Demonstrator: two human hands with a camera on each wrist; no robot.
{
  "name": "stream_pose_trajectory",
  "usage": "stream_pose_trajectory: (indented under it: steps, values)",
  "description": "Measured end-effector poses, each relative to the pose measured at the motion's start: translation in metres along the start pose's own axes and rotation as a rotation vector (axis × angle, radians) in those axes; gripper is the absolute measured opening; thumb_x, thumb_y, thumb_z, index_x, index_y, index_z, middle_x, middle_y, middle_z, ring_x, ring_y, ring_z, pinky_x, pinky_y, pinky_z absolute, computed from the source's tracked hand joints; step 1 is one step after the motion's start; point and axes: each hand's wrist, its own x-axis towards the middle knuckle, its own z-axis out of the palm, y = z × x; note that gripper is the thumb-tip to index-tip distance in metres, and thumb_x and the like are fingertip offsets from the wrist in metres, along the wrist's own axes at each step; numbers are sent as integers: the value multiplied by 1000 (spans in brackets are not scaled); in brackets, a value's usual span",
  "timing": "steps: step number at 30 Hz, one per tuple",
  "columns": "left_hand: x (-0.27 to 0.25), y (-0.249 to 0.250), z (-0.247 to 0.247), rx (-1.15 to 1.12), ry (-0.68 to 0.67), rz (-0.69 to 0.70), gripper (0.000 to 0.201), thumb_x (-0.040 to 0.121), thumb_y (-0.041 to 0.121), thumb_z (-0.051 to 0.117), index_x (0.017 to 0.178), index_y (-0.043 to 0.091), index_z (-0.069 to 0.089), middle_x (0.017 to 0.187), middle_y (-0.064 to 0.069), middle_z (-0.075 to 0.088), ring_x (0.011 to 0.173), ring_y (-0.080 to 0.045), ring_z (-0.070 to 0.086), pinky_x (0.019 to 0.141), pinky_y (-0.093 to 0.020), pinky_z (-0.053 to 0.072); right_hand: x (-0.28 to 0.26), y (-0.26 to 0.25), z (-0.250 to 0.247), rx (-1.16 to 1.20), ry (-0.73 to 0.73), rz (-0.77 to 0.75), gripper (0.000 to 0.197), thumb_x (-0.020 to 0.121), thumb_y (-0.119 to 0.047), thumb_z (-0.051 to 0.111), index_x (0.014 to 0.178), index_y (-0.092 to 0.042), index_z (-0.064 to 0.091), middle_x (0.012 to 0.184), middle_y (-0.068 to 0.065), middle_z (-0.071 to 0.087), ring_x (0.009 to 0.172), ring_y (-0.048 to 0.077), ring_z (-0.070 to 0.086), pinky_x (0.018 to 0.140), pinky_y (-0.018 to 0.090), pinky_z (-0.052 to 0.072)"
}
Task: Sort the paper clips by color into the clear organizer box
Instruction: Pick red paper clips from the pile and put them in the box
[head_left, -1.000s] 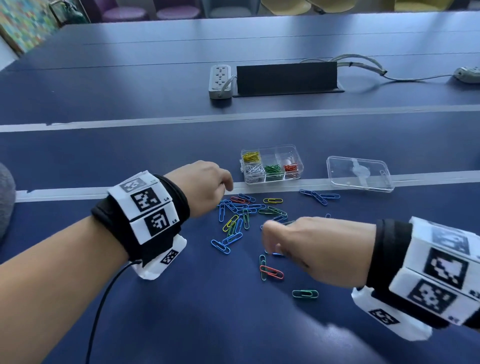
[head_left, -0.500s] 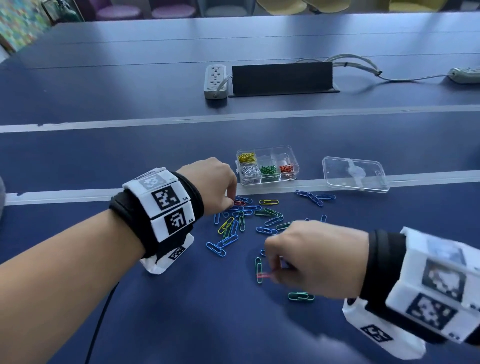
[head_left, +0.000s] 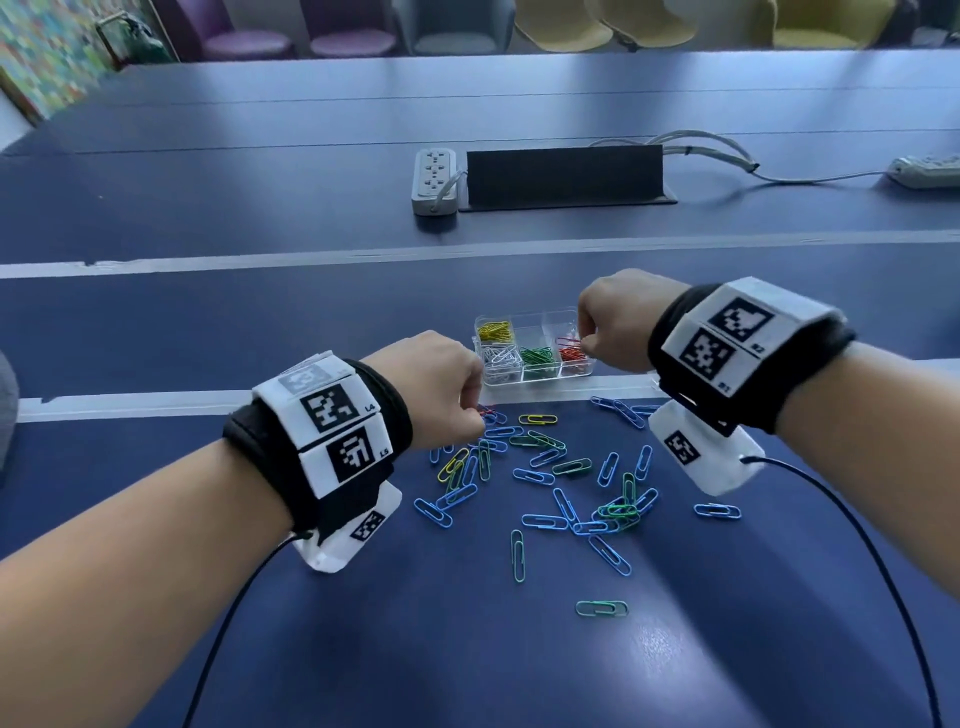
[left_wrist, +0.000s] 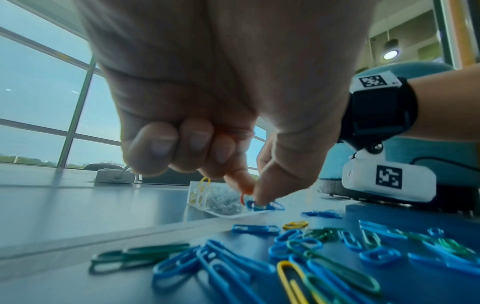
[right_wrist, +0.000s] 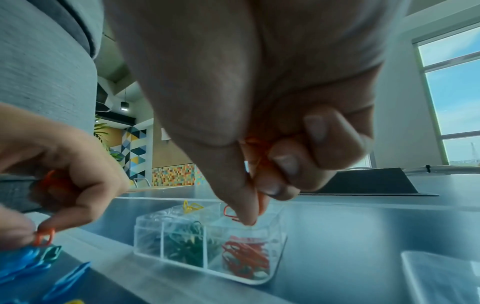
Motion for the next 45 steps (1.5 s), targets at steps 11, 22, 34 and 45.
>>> stream_pose_trajectory:
  steps: [11,22,34,45]
  values:
    - [4,3,-5,-86,31,0,6,79,29,60,77,23,58,67,12,45,75,-14,47,70,-22,37,0,-16,-9,112,12,-34,31,78,-17,69,108,-24,67,109,5,67,98,27,64,88,33,53]
    - [13,6,-8,-45,-69,9,8,88,27,59,90,22,65,67,13,44,74,-13,46,71,-22,36,-16,-18,-11,134,67,-105,32,81,-16,61,108,-32,65,111,4,63,97,27,62,87,36,54]
    - [16,27,-4,-36,-38,6,31,77,36,49,57,14,38,57,0,40,60,-19,39,55,-25,32,-42,-14,-2,221,29,-192,21,81,-30,61,101,-31,67,88,-1,63,87,24,64,85,33,53]
    - [59,55,-22,51,62,69,20,93,24,46,102,12,59,105,-8,64,98,-24,55,81,-28,41,-74,38,16,136,-53,-71,14,85,-34,60,94,-28,68,86,-4,59,84,15,52,63,20,38]
